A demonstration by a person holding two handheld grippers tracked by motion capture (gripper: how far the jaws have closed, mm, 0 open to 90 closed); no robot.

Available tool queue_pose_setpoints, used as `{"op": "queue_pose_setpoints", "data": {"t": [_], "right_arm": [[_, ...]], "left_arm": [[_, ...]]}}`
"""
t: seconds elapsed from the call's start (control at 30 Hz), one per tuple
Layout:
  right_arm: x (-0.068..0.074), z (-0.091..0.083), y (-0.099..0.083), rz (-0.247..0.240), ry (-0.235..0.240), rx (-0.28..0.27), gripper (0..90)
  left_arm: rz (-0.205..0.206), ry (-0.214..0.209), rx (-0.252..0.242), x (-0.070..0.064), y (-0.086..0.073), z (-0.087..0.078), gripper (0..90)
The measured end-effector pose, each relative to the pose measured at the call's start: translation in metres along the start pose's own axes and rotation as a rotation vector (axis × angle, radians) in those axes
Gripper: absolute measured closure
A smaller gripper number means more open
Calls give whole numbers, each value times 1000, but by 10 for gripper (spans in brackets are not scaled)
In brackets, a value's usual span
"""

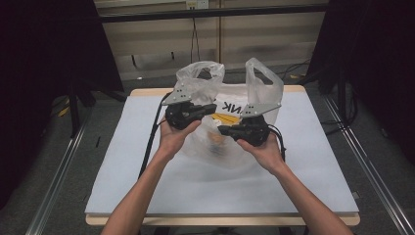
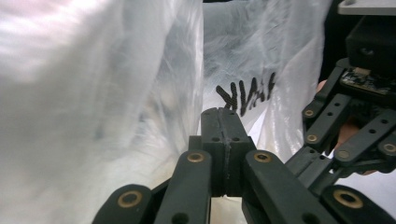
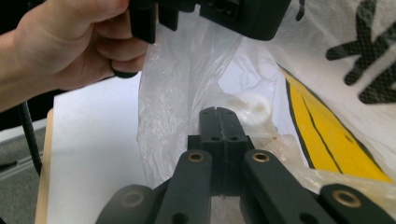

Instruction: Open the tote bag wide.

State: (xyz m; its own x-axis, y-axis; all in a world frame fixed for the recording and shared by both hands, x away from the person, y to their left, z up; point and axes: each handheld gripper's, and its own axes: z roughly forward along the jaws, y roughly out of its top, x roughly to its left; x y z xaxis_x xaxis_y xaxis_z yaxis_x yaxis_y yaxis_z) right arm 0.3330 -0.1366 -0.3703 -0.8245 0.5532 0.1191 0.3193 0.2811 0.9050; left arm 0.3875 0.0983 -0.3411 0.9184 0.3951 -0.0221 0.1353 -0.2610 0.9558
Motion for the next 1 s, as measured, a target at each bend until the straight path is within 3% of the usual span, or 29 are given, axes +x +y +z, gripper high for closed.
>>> {"op": "queue_pose_setpoints", "data": {"t": [0.07,0.3,0.43,0.6,0.7,0.77,0.9,1.0], "right_arm": [[1,0,-4,2,5,3,900],[0,-1,-16,-3,-6,11,900],[-8,-9,-18,11,-51,-18,900],[-16,-15,-11,31,-94,-78,900],[-22,-14,-6,30,-145,-88,900],[-28,-10,-7,42,-159,-74,900],[-31,1,-21,52,-164,9,900],[-32,7,-33,57,-156,52,900]], "left_arm": [[4,12,30,0,-8,1,900],[-32,23,56,6,-28,1,900],[-43,32,64,10,-33,0,900],[-38,16,94,8,-33,5,900],[-35,5,101,7,-34,7,900],[-24,16,131,7,-36,8,900],[-17,29,186,10,-45,11,900],[-31,22,212,14,-54,10,900]]}}
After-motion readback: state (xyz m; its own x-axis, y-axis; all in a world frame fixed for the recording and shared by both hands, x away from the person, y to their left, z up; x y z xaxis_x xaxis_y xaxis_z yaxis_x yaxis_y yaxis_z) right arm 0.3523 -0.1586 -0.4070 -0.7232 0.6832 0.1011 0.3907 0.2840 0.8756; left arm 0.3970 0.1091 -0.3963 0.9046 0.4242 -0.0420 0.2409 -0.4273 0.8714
